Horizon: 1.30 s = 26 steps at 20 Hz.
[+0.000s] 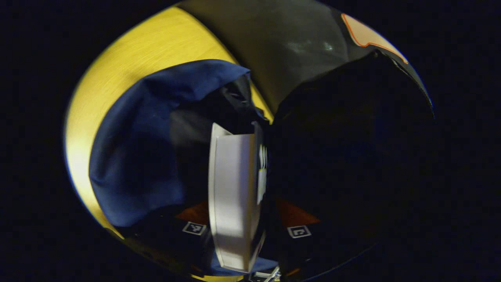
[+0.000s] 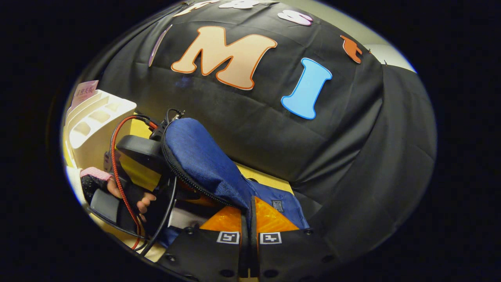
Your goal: Open the schoolbag, grab two books from the bookshelf and put them into the schoolbag.
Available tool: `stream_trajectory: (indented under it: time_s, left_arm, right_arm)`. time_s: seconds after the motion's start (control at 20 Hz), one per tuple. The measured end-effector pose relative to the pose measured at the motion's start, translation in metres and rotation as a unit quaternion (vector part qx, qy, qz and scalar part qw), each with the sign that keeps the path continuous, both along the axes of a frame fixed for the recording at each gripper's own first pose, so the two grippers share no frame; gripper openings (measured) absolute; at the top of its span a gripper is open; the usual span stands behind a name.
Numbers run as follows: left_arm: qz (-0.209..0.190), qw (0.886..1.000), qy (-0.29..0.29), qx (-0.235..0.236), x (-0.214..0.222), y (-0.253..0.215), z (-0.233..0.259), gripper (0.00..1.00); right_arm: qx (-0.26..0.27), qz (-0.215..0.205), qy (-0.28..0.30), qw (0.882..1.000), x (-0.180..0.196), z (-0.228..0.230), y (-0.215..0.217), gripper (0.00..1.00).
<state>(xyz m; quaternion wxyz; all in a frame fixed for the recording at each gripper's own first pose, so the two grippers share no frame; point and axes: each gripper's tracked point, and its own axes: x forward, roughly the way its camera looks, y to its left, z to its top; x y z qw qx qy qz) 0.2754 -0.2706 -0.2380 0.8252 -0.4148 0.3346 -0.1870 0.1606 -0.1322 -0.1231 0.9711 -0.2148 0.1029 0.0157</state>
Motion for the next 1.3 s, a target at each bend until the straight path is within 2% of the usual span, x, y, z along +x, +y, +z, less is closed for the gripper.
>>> stream_trajectory:
  time_s: [0.05,0.1,0.15,0.2,0.3,0.35,0.45,0.6,0.75,0.95,1.1,1.25,1.3]
  left_arm:
    - [0.007,1.000,0.001,0.005,0.000,0.002,0.001,0.73]
    - [0.011,1.000,-0.001,0.011,-0.003,0.007,0.005,0.70]
    - [0.013,1.000,-0.001,0.018,-0.005,0.007,0.008,0.79]
    - [0.015,0.999,0.002,0.030,-0.009,0.009,0.012,0.81]
    - [0.018,0.997,0.009,0.080,-0.019,0.018,0.015,0.95]
    - [0.020,0.993,0.015,0.117,-0.028,0.023,0.016,0.97]
    - [0.009,0.987,0.015,0.157,-0.046,0.021,0.021,0.97]
    - [-0.013,0.986,0.012,0.168,-0.079,0.026,0.041,0.97]
    - [-0.031,0.979,0.010,0.204,-0.109,0.038,0.061,0.96]
    - [-0.045,0.951,0.025,0.305,-0.145,0.071,0.084,0.95]
    - [-0.064,0.940,0.050,0.332,-0.175,0.084,0.109,0.95]
    - [-0.076,0.921,0.070,0.375,-0.201,0.115,0.128,0.95]
    - [-0.079,0.920,0.079,0.375,-0.209,0.123,0.133,0.91]
  right_arm:
    - [-0.001,0.000,0.002,1.000,0.000,-0.001,0.000,0.03]
    - [-0.001,0.000,0.004,1.000,0.000,-0.001,0.000,0.05]
    - [-0.001,-0.001,0.005,1.000,0.000,-0.001,-0.001,0.05]
    - [0.001,-0.002,0.006,1.000,0.000,-0.002,-0.002,0.05]
    - [0.006,-0.007,0.013,1.000,-0.001,-0.004,-0.002,0.05]
    - [0.006,-0.009,0.015,1.000,-0.001,-0.004,-0.001,0.07]
    - [0.004,-0.010,0.022,1.000,-0.001,-0.006,-0.003,0.05]
    - [0.006,-0.014,0.027,1.000,-0.002,-0.009,-0.003,0.05]
    - [0.007,-0.015,0.029,0.999,-0.001,-0.009,-0.004,0.05]
    - [0.005,-0.018,0.038,0.999,-0.002,-0.014,-0.003,0.05]
    - [0.001,-0.017,0.041,0.999,-0.002,-0.013,-0.005,0.05]
    - [0.001,-0.015,0.042,0.999,-0.003,-0.013,-0.005,0.05]
    - [0.002,-0.015,0.042,0.999,-0.003,-0.013,-0.005,0.07]
